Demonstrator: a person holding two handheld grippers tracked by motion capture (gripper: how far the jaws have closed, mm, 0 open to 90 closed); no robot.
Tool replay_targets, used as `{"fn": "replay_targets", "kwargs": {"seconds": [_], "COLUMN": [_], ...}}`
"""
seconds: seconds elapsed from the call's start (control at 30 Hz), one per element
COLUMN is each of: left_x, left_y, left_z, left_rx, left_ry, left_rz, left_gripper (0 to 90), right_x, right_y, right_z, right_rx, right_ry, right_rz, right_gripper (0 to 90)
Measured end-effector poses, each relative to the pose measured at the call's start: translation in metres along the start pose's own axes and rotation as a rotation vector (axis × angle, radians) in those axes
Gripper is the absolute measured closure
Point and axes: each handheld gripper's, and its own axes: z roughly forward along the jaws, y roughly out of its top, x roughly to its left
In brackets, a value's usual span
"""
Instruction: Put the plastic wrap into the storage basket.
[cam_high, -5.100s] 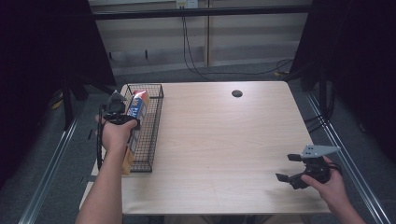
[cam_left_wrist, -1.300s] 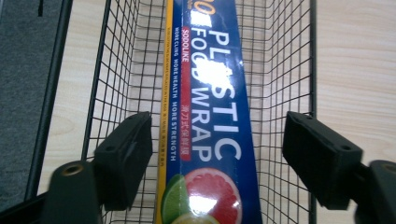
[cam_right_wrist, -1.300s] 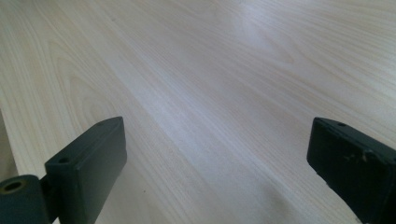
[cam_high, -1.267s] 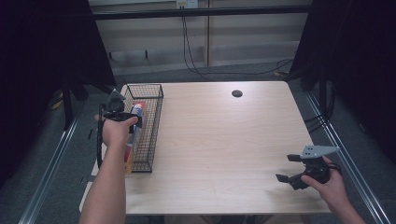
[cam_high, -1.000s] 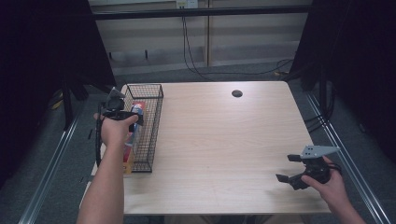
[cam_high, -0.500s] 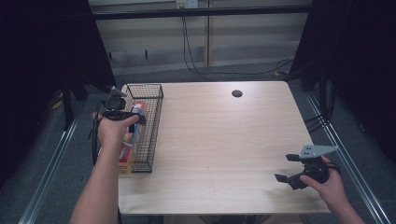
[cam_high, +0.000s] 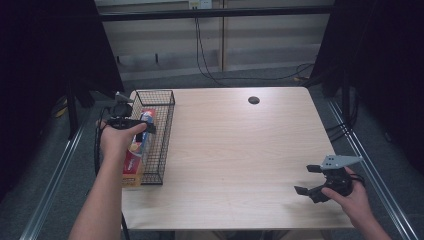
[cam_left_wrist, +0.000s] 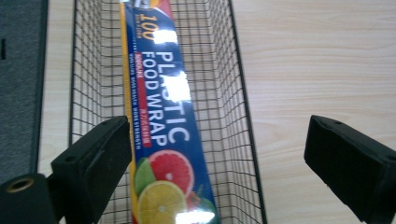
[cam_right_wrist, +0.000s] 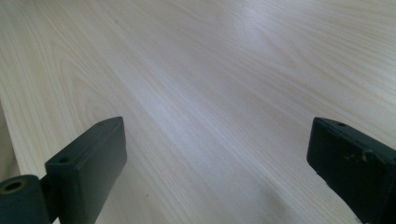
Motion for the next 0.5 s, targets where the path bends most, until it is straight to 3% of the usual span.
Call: {"fn": "replay_targets", "kwargs": {"seconds": [0.5], "left_x": [-0.023], "left_y": [-0.010], "left_z": [0.001], "left_rx": [-0.011], "left_ry": [-0.123], "left_rz": [0.095], "left_gripper": [4.1], "right_x": [0.000], "right_y": [0.000], "right_z": [0.001], "right_rx": [0.004], "right_ry": [0.003], "right_rz": [-0.006], "right_gripper": [5.0]}}
